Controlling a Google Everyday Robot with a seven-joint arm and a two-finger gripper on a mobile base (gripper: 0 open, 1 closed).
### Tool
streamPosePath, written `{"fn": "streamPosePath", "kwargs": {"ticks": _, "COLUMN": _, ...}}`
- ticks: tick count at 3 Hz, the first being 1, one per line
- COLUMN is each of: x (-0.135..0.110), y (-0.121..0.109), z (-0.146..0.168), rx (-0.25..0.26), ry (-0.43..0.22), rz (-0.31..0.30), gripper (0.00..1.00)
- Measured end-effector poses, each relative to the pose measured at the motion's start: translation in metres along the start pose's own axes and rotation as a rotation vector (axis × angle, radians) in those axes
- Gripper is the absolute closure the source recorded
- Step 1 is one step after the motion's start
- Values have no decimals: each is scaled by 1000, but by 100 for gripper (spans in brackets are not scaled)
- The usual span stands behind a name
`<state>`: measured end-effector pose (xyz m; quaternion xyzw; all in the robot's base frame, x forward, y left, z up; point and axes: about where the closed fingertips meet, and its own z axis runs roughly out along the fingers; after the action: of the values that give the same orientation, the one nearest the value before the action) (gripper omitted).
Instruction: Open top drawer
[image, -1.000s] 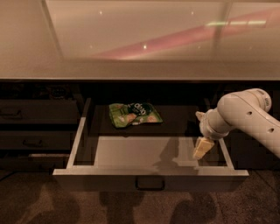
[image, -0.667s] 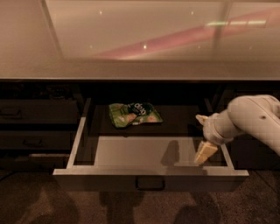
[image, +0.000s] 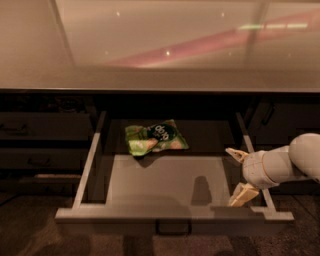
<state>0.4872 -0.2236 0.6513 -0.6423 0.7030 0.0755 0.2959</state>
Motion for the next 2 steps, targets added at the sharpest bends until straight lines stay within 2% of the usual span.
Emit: {"fn": "streamPosePath", "kwargs": {"ticks": 2, "x": 43, "y": 63, "z": -18, "rx": -20, "ry": -107, "rz": 41, "gripper": 0}}
